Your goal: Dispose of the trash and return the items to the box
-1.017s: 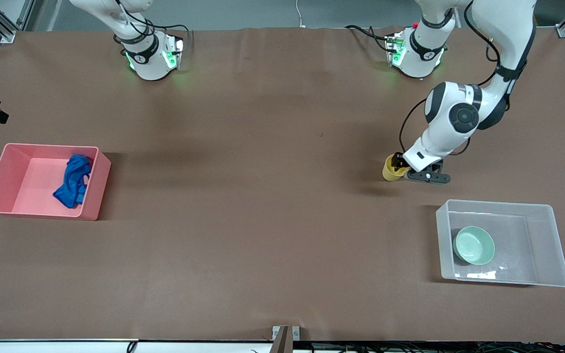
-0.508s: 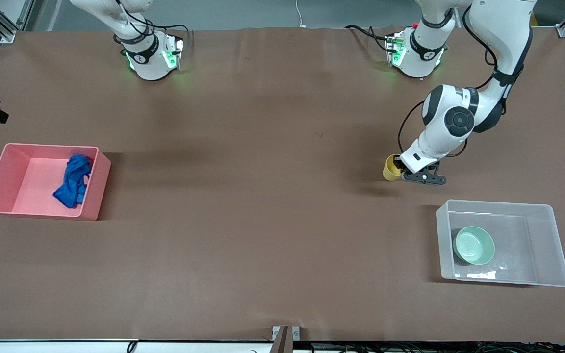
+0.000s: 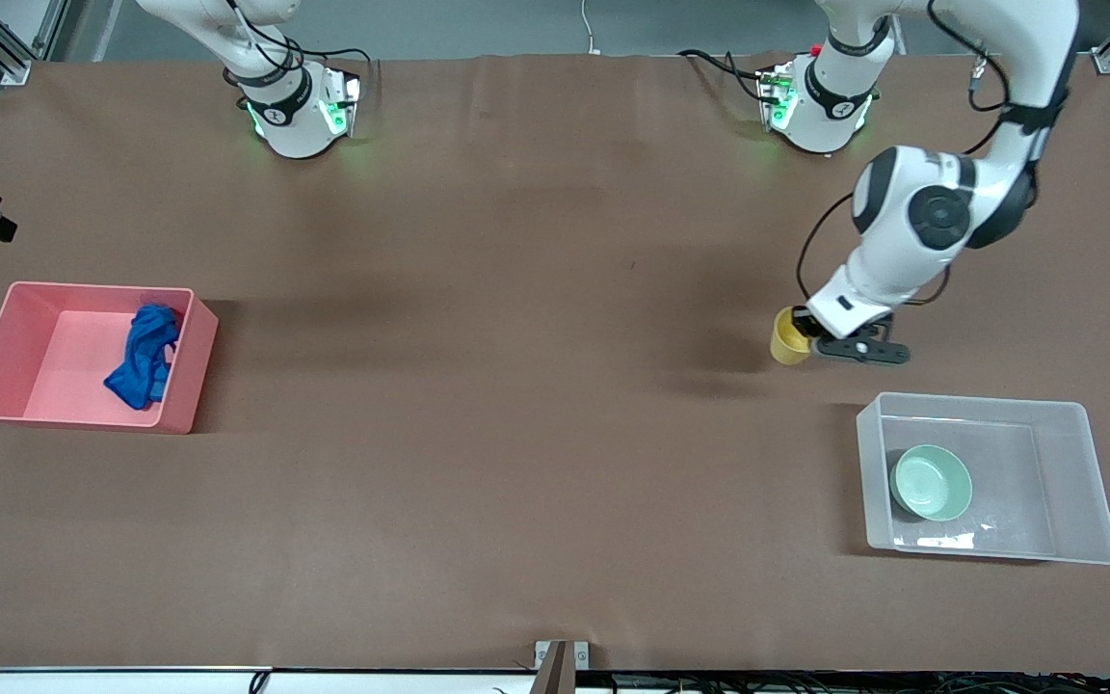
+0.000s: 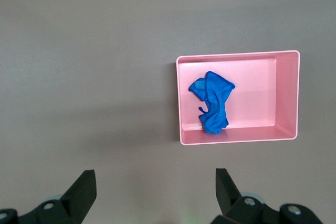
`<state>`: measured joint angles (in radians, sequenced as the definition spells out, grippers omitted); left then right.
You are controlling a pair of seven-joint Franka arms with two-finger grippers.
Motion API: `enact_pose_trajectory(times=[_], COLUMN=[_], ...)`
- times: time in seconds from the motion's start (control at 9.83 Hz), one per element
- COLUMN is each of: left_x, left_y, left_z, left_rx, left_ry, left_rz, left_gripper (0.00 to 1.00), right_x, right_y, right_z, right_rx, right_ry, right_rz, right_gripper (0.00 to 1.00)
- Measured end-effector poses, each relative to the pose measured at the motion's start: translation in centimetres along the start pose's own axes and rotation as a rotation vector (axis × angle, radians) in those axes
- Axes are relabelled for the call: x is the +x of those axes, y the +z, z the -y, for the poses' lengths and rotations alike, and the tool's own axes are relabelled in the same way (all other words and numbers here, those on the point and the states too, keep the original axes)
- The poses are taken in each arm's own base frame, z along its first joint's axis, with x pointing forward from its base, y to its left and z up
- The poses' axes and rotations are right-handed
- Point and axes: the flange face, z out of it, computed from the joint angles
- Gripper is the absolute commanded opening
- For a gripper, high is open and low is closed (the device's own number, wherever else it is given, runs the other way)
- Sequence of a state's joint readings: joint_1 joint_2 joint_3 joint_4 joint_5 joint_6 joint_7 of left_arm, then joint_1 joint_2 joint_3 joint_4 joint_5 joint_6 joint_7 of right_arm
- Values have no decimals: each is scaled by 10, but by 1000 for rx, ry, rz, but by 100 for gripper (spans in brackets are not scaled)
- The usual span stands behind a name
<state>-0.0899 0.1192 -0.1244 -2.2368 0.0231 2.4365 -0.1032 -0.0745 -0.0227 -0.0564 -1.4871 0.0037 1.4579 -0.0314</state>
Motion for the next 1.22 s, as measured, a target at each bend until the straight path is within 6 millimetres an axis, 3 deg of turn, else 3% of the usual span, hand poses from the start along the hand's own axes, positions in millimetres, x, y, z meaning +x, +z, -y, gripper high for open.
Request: enact_pose_trajectory(times=[0.2, 0.41, 0.71, 0.92, 1.02, 1.22], left_x=[49, 96, 152, 152, 148, 146], left_y=[-44, -49, -13, 19, 34, 65], left_z=[49, 97, 152, 214, 231, 232], left_rx=[16, 42, 46, 7, 7, 8], left_ry=[-58, -74, -54, -29, -16, -6], left_rz=[-73, -79, -50, -35, -18, 13], left_gripper=[0, 0, 0, 2, 4, 12], right_x=[0, 0, 0, 0, 0, 0], right_y=[0, 0, 0, 0, 0, 0], right_z=[0, 0, -1, -1, -1, -1], right_rx=[0, 0, 0, 0, 0, 0], right_ry=[0, 0, 0, 0, -1, -1], right_rz=[0, 1, 1, 1, 1, 2], right_gripper=[100, 100, 100, 100, 100, 100])
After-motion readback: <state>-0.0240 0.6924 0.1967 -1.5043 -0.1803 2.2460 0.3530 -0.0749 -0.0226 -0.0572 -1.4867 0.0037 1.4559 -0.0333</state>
